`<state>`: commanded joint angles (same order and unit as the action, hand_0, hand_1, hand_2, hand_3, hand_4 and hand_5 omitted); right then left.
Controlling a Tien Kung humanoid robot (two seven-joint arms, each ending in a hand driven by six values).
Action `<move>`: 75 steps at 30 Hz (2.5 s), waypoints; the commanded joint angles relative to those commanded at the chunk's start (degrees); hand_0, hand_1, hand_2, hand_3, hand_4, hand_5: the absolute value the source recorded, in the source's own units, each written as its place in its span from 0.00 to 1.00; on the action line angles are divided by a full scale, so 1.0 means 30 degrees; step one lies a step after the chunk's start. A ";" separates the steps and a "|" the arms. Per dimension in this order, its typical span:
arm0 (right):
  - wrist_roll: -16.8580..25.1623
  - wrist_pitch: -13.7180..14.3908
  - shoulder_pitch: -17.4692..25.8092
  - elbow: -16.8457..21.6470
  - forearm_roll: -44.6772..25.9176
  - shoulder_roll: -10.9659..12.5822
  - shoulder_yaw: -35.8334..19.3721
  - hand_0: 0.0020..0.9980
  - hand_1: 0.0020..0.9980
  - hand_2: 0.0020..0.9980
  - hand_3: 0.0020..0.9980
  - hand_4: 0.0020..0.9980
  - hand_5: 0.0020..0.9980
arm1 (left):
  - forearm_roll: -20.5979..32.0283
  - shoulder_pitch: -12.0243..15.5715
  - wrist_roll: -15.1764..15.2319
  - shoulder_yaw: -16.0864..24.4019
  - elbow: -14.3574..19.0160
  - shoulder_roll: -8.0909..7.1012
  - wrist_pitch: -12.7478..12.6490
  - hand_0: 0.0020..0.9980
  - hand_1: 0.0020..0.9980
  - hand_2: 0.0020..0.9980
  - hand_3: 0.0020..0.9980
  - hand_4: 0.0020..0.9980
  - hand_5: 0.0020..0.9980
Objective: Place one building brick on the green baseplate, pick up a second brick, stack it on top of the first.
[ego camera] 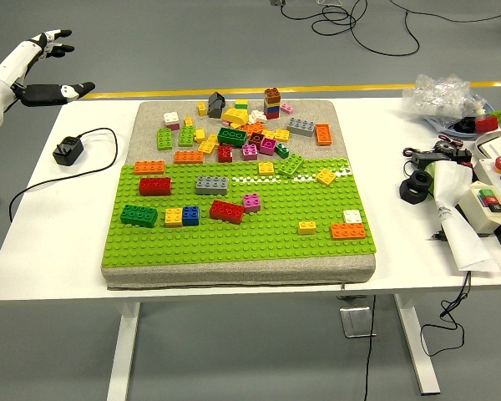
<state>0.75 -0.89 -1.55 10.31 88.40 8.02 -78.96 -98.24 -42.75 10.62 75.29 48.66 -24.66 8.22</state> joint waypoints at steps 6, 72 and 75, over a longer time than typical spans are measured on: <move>-0.0020 -0.0027 0.0066 0.0000 0.0044 -0.0020 -0.0005 0.76 0.70 0.74 0.75 1.00 0.63 | -0.2038 -0.0164 0.0290 -0.0122 0.0250 -0.0289 0.0739 0.95 0.88 0.83 0.88 0.93 0.16; -0.0018 -0.0073 0.0013 0.0000 -0.0127 0.0138 -0.0078 0.77 0.71 0.74 0.75 1.00 0.62 | -1.0217 -0.1120 0.0950 -0.3661 0.1651 -0.1323 0.9301 0.88 0.79 0.74 0.82 0.88 0.04; -0.0022 -0.0076 0.0009 0.0000 -0.0134 0.0134 -0.0080 0.77 0.71 0.74 0.75 1.00 0.62 | -0.9997 -0.0976 0.0922 -0.3996 0.1765 -0.1064 0.9116 0.88 0.79 0.74 0.82 0.88 0.04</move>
<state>0.69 -1.12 -1.53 10.31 88.00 8.42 -79.20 -128.23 -45.67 13.39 63.30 53.95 -27.85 35.57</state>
